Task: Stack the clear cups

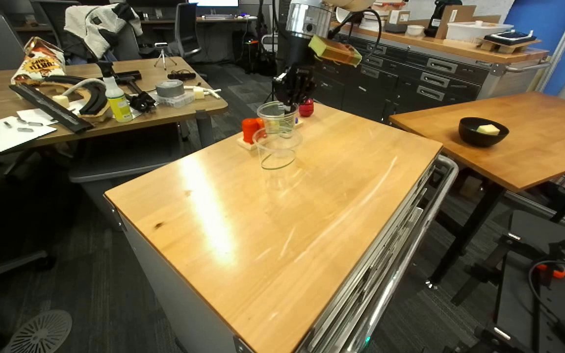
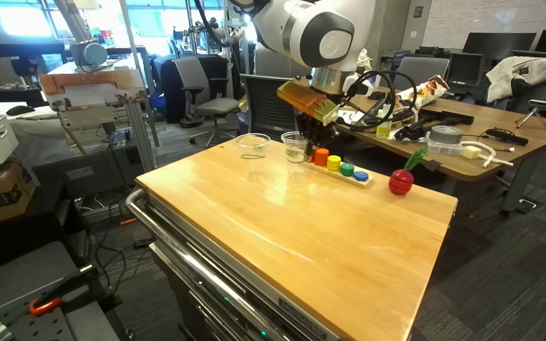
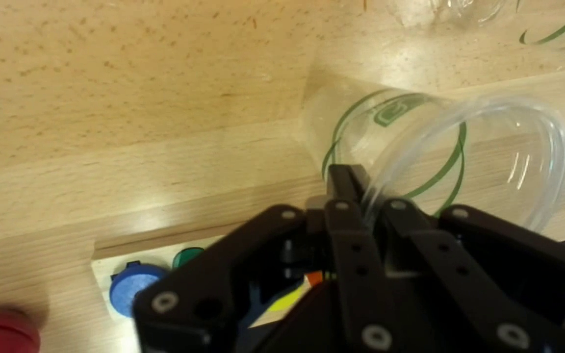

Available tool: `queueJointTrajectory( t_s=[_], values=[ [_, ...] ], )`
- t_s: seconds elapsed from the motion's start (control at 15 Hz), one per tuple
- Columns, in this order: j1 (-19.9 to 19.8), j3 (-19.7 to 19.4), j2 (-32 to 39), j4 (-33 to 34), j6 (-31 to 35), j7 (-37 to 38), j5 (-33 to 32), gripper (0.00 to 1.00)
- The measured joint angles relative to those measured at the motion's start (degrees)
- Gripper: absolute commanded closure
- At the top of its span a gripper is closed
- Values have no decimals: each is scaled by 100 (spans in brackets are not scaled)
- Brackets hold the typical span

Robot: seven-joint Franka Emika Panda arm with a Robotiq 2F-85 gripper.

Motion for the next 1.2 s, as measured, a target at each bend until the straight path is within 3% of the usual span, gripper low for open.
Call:
queueJointTrajectory(
  t_s=[0.6, 1.2],
  values=[
    [-75, -274, -463, -478, -3, 257, -187, 99],
    [66, -173, -2347, -1948, -2, 193, -182, 99]
  ],
)
